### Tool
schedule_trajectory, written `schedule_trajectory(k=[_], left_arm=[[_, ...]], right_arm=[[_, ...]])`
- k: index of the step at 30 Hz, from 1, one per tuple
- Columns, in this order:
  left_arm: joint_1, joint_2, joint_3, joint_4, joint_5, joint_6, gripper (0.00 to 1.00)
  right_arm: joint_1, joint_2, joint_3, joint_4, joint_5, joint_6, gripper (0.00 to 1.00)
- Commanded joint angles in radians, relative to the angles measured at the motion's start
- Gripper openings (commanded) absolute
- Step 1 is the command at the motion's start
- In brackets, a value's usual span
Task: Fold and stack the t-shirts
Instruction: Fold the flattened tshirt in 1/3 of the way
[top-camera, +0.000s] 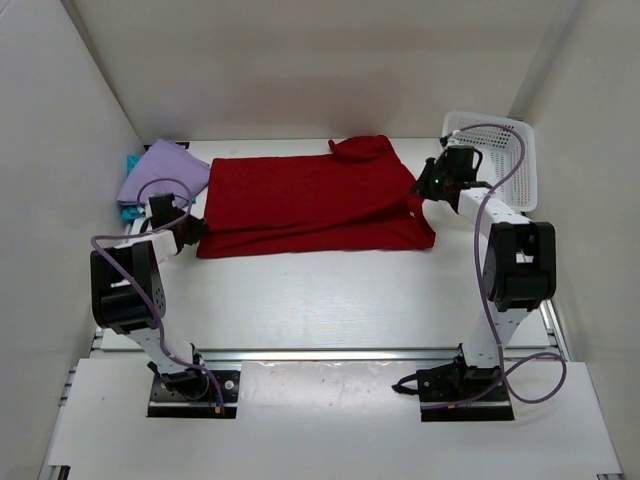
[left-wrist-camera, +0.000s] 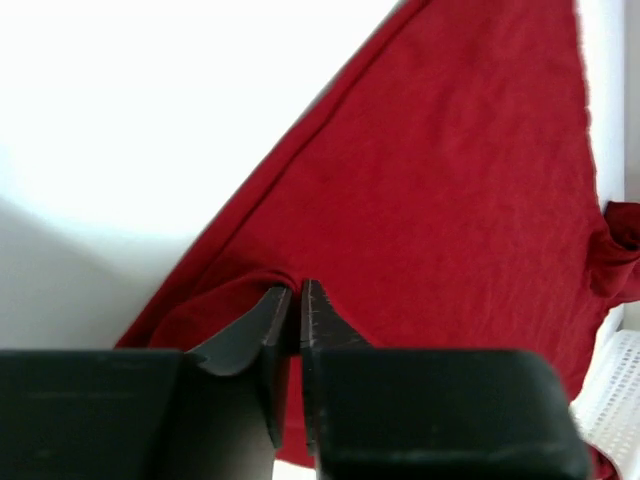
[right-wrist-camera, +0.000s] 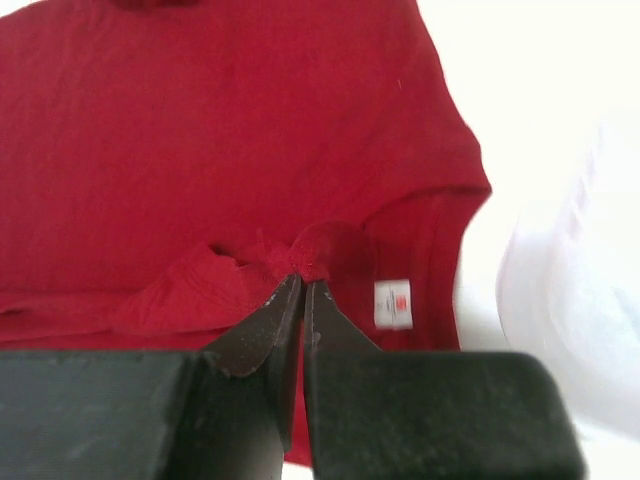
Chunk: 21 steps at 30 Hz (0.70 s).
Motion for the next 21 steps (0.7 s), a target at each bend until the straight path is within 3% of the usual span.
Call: schedule_trajectory(k=[1, 3, 8, 12, 15, 17, 18, 20, 21], left_arm=[[-0.008, 0.008, 0.081, -0.004, -0.033, 0.024, 0.21], [0.009, 0.019, 0.092, -0.009, -0.033, 0.022, 0.28], [0.035, -0.074, 0.027, 0.024, -0.069, 0.013, 0.33], [0.045, -0.156, -0.078, 0.046, -0.056, -0.005, 0.35], [0.034, -0.255, -0.208, 0.022, -0.074, 0.007, 0.33], [0.048, -0.291, -0.260, 0.017, -0.042, -0.004, 0.34], [0.057, -0.311, -0.301, 0.026, -0.024, -0.014, 0.36], [0.063, -0.321, -0.337, 0.030, -0.011, -0.016, 0.40], [0.071, -0.315, -0.351, 0.030, -0.004, -0.016, 0.42]], right_arm=[[0.023, 0.044, 0.113, -0.035, 0.050, -0.041, 0.00], [0.039, 0.074, 0.177, -0.070, 0.080, -0.053, 0.00], [0.041, 0.117, 0.277, -0.115, 0.113, -0.032, 0.01], [0.044, 0.090, 0.288, -0.146, 0.104, -0.032, 0.18], [0.029, -0.032, 0.172, -0.138, 0.120, -0.012, 0.26], [0.016, -0.135, 0.026, -0.057, 0.126, 0.011, 0.22], [0.013, -0.205, -0.083, -0.016, 0.138, 0.044, 0.10], [-0.016, -0.285, -0.232, 0.049, 0.117, 0.088, 0.00], [-0.022, -0.330, -0.318, 0.066, 0.112, 0.100, 0.01]])
